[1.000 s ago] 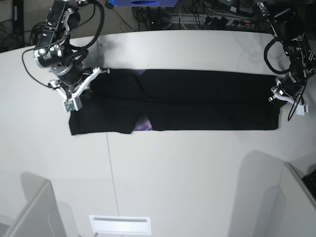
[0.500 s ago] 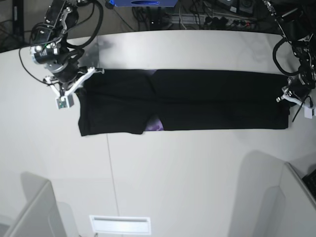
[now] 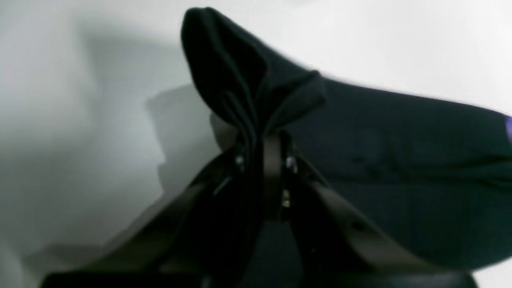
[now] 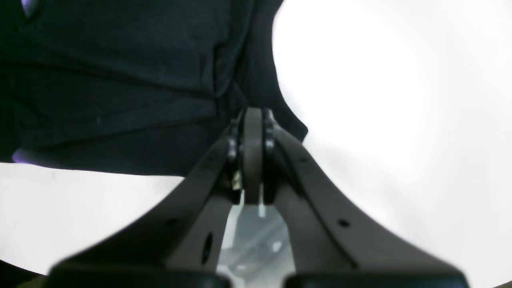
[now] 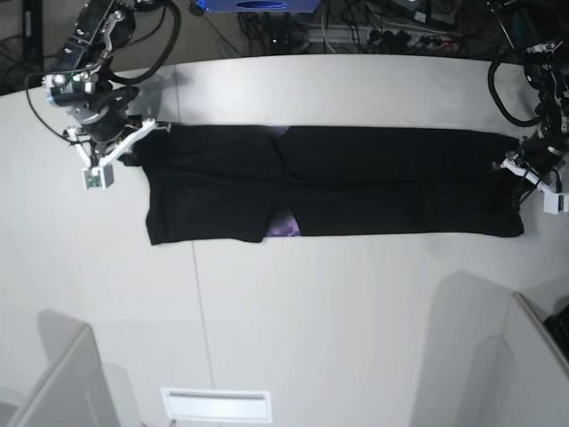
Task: Fold the T-shirt properly
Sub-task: 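Grasp the strip end with the left gripper and fold it inward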
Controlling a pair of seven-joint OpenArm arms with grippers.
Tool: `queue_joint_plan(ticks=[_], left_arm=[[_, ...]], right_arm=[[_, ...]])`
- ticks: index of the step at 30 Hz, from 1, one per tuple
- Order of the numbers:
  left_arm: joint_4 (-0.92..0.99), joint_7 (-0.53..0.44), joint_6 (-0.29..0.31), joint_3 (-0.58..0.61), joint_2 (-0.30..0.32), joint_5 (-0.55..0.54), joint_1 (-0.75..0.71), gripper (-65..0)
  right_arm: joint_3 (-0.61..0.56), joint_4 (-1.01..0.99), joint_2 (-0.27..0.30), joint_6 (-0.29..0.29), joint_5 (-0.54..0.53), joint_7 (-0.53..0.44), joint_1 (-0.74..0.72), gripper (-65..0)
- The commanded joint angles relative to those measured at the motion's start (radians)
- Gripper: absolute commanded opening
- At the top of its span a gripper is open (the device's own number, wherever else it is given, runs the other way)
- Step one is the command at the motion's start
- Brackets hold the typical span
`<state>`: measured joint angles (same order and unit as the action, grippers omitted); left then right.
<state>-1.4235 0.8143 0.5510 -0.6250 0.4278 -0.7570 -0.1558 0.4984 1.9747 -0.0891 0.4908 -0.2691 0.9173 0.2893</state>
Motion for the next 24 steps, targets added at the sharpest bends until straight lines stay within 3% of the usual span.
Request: queue_joint_plan(ticks=[1,4,11,16,24], left_arm=[[-0.043,-0.02,0.002,-0.003,0.023,-0.014,-0.003,-65.0],[-0.141,-0.019,-0.041,-0.002,-0.014,-0.014,-0.04,-65.0],[-0.265,-0.019,-0.124,0.138,-0.024,-0.014,-0.078,-65.0],[-0.302,-0.019,-0.134,0.195,-0.062,-0.014,-0.084,-65.0],[-0.314,-0.019,-0.208,0.324,-0.096,-0.019,-0.078,-65.0]], right_arm=[[0.003,0.015,0.002,0.004,-0.012,-0.02,-0.006,-65.0],[0.0,0.015,0.002,0.004,-0.012,-0.02,-0.006,-65.0],[-0.005,0.015,0.001,0.004,-0.012,-0.017,-0.009,-65.0],[0.001,0.015,0.001,0.004,-0.012,-0.014,-0.009,-65.0],[0.001,0.015,0.002,0.004,-0.012,-0.014,-0.008,-65.0]])
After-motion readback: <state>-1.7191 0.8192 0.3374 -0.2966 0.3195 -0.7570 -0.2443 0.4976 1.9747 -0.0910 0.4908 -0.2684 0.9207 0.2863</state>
